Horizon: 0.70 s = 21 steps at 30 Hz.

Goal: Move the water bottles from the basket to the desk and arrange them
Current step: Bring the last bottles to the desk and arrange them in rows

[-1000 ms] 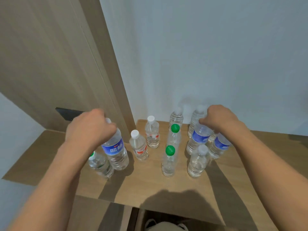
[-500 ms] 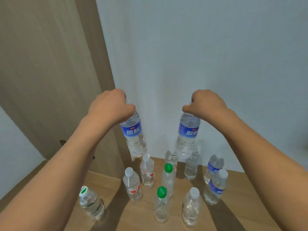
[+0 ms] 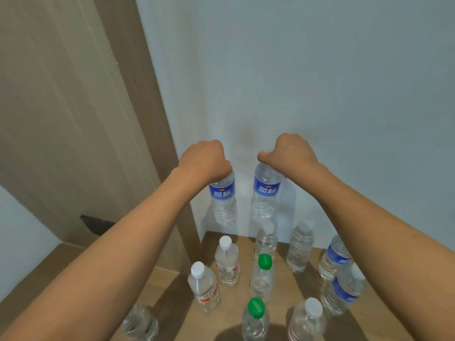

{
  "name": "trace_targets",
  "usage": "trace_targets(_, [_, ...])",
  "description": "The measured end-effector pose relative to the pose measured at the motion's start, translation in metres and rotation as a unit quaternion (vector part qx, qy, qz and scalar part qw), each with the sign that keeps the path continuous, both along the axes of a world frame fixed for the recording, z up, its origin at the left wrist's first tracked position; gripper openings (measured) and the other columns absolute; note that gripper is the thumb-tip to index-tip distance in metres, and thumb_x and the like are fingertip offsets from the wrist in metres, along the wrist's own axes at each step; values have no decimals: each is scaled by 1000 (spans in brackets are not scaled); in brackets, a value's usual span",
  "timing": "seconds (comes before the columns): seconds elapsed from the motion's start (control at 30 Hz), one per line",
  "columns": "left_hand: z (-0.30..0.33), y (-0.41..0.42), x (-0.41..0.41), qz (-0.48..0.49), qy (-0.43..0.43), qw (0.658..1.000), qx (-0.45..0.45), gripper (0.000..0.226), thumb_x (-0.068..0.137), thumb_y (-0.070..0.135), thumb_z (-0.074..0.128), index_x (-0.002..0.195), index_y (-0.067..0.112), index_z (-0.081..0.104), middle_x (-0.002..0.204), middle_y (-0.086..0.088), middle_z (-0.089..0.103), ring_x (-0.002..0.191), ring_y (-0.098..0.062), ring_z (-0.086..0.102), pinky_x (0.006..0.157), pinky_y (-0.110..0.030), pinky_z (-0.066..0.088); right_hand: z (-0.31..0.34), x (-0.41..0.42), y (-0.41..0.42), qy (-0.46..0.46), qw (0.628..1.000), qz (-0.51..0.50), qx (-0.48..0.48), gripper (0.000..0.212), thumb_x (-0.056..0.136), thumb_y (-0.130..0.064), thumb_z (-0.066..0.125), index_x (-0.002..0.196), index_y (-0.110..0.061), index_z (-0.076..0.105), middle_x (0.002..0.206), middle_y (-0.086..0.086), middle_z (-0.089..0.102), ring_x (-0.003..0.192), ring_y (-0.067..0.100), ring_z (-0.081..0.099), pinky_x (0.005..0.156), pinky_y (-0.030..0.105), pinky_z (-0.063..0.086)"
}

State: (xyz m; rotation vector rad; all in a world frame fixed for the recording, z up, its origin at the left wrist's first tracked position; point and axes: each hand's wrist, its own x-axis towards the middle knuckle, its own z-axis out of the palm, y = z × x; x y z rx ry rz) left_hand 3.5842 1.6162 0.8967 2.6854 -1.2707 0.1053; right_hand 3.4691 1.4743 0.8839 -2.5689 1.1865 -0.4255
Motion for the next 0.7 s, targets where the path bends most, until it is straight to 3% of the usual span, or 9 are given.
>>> trace_targets(0.23, [-61, -19, 25, 6, 40, 997, 66, 13, 90, 25, 53, 93, 12, 51, 94, -9, 60, 81, -28, 55, 59, -32, 38, -37, 22, -7, 19, 999, 33, 32, 40, 81, -42, 63, 63, -12, 44, 62, 4, 50, 64, 31, 56, 58, 27, 42])
trace_targets(0.47, [-104, -32, 43, 19, 78, 991, 108, 12, 91, 22, 53, 94, 13, 46, 90, -8, 52, 80, -27, 50, 62, -33, 38, -81, 42, -11, 35, 995, 48, 77, 39, 84, -42, 64, 67, -11, 44, 66, 1, 44, 72, 29, 53, 60, 30, 39])
trace_targets(0.7, [-148, -41, 65, 25, 103, 983, 150, 20, 89, 19, 54, 108, 12, 54, 109, -12, 62, 84, -26, 52, 67, -33, 42, -126, 64, -11, 64, 987, 62, 134, 37, 82, -37, 65, 63, -14, 42, 69, 3, 50, 69, 30, 58, 61, 30, 46])
